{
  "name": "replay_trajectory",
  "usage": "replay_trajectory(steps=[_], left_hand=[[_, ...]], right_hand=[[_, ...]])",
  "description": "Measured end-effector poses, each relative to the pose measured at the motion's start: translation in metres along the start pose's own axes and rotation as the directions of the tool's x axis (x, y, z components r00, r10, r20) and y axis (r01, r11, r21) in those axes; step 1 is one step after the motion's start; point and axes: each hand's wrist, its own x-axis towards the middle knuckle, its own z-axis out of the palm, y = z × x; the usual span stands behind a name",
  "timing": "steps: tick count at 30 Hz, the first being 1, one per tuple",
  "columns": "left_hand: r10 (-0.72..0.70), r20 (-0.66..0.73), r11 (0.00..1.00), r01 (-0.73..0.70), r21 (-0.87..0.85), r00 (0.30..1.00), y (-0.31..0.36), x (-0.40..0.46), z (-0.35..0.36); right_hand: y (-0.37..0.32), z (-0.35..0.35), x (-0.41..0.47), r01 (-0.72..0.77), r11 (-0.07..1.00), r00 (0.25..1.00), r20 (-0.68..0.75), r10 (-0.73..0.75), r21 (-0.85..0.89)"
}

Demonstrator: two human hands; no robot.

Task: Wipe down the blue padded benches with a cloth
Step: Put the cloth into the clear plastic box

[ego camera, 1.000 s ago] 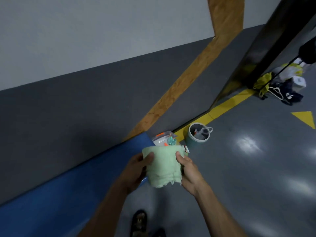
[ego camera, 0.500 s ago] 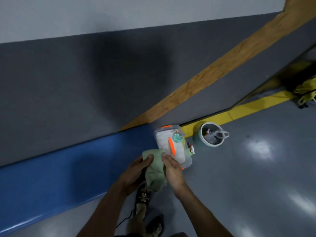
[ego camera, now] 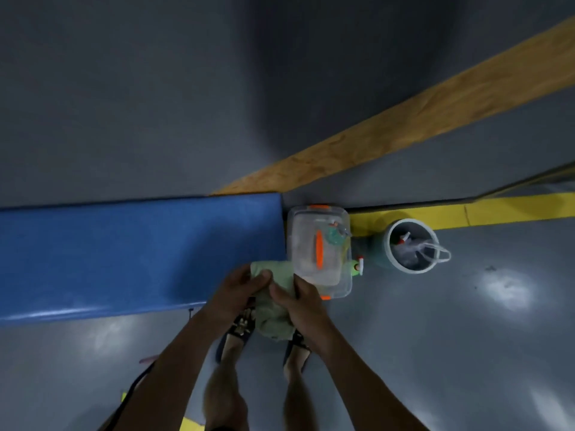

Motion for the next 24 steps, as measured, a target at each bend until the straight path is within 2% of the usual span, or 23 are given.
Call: replay_trajectory(steps=[5,7,10,12,16,19,24], left_hand=[[0.108,-0.22,0.988,-0.08,0.133,0.969,-0.037,0.031,0.015],[0.128,-0.292,0.989,-0.099,0.113,0.948,-0.05,0.046,0.02],[0.13,-0.311,0.991,-0.119,0.056,0.941,-0.065,0.068,0.021],[0.114,-0.295,0.993,-0.118,0.006,0.948,-0.077,0.082,0.021],[0.067,-0.313,0.997,-0.079,-0.026,0.947,-0.103,0.109,0.016],[0.069,-0.354,0.997,-0.077,-0.009,0.933,-0.119,0.125,0.007],[0.072,-0.384,0.997,-0.073,0.01,0.921,-0.138,0.147,-0.002]], right_hand=[[0.017,-0.034,0.04,-0.019,0.996,0.999,-0.037,0.016,-0.084],[0.024,-0.043,0.058,-0.067,0.995,0.997,-0.034,0.065,-0.074],[0.039,-0.056,0.081,-0.118,0.993,0.992,0.04,0.117,0.022],[0.051,-0.065,0.094,-0.106,0.994,0.994,0.037,0.104,0.034],[0.081,-0.085,0.127,-0.121,0.992,0.986,-0.112,0.122,0.021],[0.107,-0.108,0.155,-0.16,0.986,0.956,-0.255,0.141,-0.054],[0.141,-0.142,0.189,-0.207,0.971,0.929,-0.337,0.155,-0.124]])
